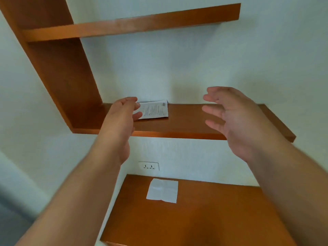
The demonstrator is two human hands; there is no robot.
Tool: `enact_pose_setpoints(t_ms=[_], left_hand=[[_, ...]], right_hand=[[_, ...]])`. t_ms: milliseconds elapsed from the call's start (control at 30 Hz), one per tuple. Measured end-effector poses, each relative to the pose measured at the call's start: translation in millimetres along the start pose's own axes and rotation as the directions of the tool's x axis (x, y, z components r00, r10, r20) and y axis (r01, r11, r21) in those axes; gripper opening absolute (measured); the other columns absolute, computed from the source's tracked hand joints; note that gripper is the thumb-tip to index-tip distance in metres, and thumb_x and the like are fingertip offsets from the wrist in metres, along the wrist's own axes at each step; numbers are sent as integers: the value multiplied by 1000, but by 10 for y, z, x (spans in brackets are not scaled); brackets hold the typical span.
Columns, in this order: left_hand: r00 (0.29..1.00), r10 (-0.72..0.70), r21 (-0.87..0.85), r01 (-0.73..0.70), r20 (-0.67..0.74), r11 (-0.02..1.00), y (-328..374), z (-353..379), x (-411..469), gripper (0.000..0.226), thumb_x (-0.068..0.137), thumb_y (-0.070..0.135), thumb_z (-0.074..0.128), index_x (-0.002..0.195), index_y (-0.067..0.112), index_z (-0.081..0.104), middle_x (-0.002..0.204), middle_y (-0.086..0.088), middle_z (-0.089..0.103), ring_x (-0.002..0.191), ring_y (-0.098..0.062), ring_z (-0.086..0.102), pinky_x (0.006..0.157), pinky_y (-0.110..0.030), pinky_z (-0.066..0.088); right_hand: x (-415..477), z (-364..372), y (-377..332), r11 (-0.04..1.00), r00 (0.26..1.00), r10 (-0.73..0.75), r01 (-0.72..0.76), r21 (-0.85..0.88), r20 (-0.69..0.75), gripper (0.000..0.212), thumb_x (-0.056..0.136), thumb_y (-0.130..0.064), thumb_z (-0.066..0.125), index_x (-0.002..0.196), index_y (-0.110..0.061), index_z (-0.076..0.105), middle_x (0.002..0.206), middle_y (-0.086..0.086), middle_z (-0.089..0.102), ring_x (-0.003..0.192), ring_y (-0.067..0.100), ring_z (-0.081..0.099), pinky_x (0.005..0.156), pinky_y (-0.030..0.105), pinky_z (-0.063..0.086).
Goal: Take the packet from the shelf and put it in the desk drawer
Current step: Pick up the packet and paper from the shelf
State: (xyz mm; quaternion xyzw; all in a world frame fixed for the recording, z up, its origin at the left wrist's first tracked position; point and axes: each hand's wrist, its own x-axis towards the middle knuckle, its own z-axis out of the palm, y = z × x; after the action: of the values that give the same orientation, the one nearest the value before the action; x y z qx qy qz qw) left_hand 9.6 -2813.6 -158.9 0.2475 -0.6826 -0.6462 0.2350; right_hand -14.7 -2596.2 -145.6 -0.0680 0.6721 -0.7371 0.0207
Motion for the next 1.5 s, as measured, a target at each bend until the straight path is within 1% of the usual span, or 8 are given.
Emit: enact_pose_setpoints(t_ms=[167,300,433,667,767,1100,1300,1500], left_hand=[[971,120,337,-187,209,923,-262,-42,285,37,100,38,51,137,41,52,137,13,57,116,-11,50,83,-23,43],[920,119,662,-354,374,661,-451,-62,569,57,97,56,47,151,42,37,162,7,41,145,-29,37,117,-61,30],[875,97,788,-470,474,398,-730,-111,771,78,91,77,32,159,39,22,172,7,18,157,-25,3,117,-65,-8],[720,493,768,-623,488,149,-883,-278,758,66,81,68,62,138,35,60,136,-1,65,130,-33,49,111,-66,24],[665,574,729,-665,479,161,-892,-325,756,42,81,52,76,119,35,75,123,-2,72,119,-32,56,107,-58,30],[600,689,581,-752,408,311,-876,-521,697,6,87,30,77,91,26,79,108,-2,76,108,-29,59,98,-53,33],[475,694,418,-868,541,269,-785,-728,683,14,91,36,65,94,30,78,112,2,75,114,-26,53,101,-51,27],[421,690,286,-907,589,309,-828,-892,552,17,93,40,63,99,34,78,114,3,72,116,-20,50,101,-40,20]], right_hand=[[15,231,132,998,997,44,-47,-51,-61,26,95,-38,60,121,-32,63,125,-10,64,116,11,62,101,45,51],[27,495,222,995,991,77,-84,-59,-107,17,96,-36,63,112,-35,64,125,-11,65,114,11,63,99,44,52],[-9,749,364,990,983,102,-115,-77,-152,14,97,-34,62,110,-34,65,123,-8,66,114,15,64,99,43,53],[-53,981,542,981,967,137,-162,-105,-214,18,98,-31,61,116,-29,64,113,-11,71,115,16,62,99,43,54],[-105,1050,605,980,971,143,-166,-110,-191,14,100,-29,59,113,-29,64,86,-21,78,110,10,64,98,39,54],[-244,1241,788,947,979,113,-159,-280,-172,23,98,-32,63,120,-33,60,125,-13,67,118,11,59,95,35,53],[-292,1333,931,461,946,-323,119,-879,-41,63,87,-40,75,145,-42,50,160,-5,39,146,26,27,112,50,37],[-304,1418,1006,269,866,-501,175,-947,18,28,88,-37,75,114,-29,79,152,0,54,144,36,32,106,56,37]])
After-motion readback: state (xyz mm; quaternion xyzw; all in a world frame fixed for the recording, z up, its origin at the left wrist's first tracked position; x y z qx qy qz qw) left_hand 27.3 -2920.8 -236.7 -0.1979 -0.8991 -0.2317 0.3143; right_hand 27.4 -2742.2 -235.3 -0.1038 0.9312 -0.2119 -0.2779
